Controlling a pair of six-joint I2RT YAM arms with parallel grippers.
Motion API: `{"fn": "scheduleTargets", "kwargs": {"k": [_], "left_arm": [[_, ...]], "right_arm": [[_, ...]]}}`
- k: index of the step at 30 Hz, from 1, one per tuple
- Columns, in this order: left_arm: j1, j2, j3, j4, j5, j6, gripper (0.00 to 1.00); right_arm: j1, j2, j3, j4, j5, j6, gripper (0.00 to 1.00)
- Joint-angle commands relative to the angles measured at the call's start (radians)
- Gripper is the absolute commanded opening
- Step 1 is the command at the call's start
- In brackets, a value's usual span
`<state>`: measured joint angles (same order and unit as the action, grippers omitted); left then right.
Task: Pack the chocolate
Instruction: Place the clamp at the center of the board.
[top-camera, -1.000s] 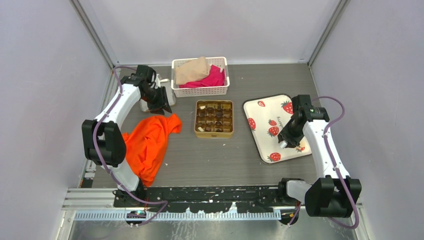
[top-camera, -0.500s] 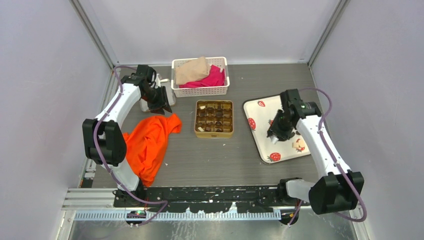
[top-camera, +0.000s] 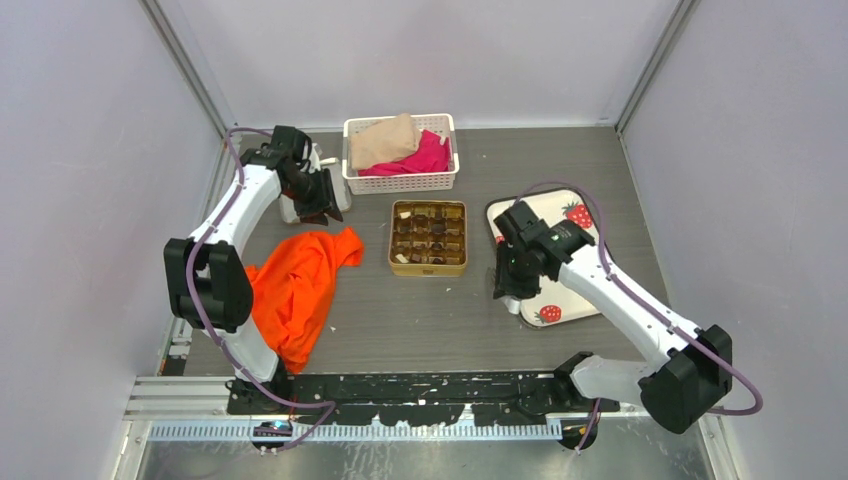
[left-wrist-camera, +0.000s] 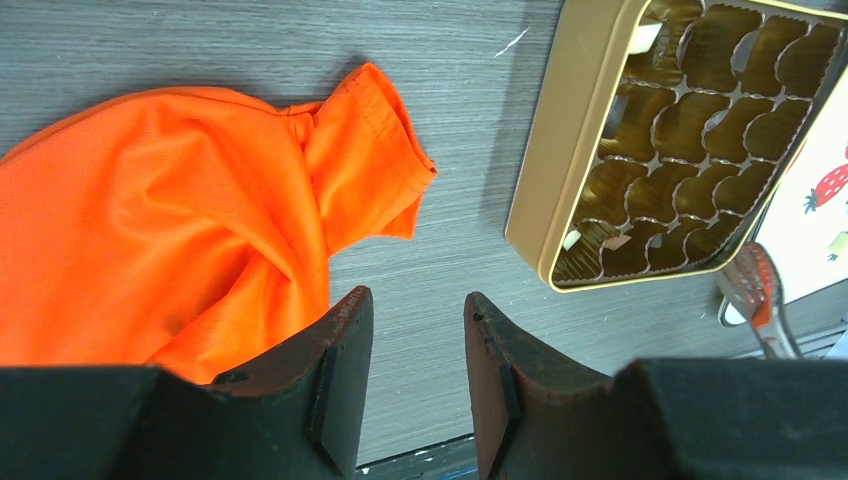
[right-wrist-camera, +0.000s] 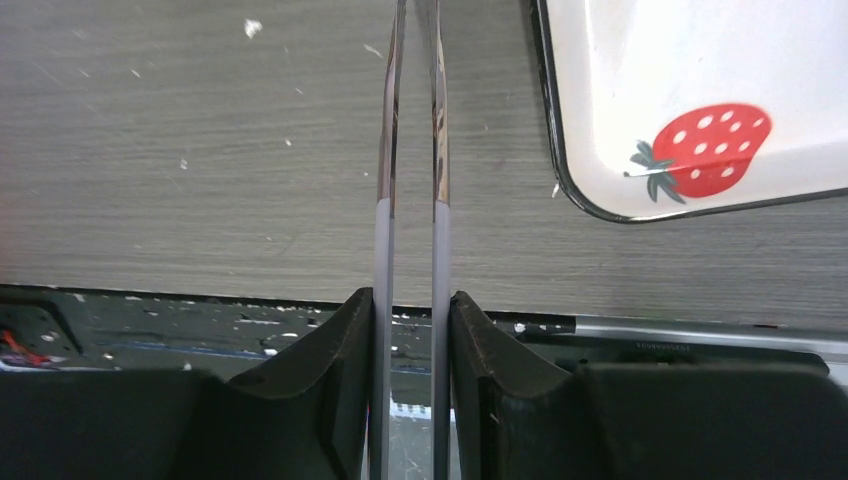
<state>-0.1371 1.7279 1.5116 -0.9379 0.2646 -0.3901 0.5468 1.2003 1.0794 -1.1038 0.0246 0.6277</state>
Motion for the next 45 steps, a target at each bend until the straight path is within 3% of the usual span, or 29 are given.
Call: {"fn": "scheduleTargets", "kwargs": {"k": [1,7,17,22,31,39,43,45], "left_arm": [[0.007,-0.021,0.035,0.001,-0.001,-0.006,0.4],[0.007,-0.039,0.016,-0.003,0.0,-0.006,0.4],[0.007,-0.047,0.0,-0.008,0.009,-0.002,0.4],[0.007,-0.045,0.012,-0.019,0.001,0.007,0.4],[0.007,-0.027,0.035,-0.038,-0.01,0.016,0.4],[0.007,-0.011,0.054,-0.041,-0.007,0.016,0.4],[0.007,-0.008,0.056,-0.041,-0.005,0.016,0.4],[0.007,-0.008,0.056,-0.041,-0.007,0.016,0.4]], "right_arm": [[0.07,-0.051,-0.081,0.105,0.032,0.066,0.01],[0.187,-0.004,-0.165,0.168,0.183,0.174,0.03],[0.198,0.158,-0.273,0.377,0.185,0.233,0.31],[0.197,0.242,-0.278,0.454,0.208,0.221,0.36],[0.197,0.27,-0.288,0.504,0.234,0.196,0.67],[0.197,0.291,-0.287,0.534,0.255,0.191,0.69],[0.198,0.306,-0.286,0.544,0.264,0.186,0.6],[0.197,0.307,-0.285,0.545,0.267,0.183,0.49]]}}
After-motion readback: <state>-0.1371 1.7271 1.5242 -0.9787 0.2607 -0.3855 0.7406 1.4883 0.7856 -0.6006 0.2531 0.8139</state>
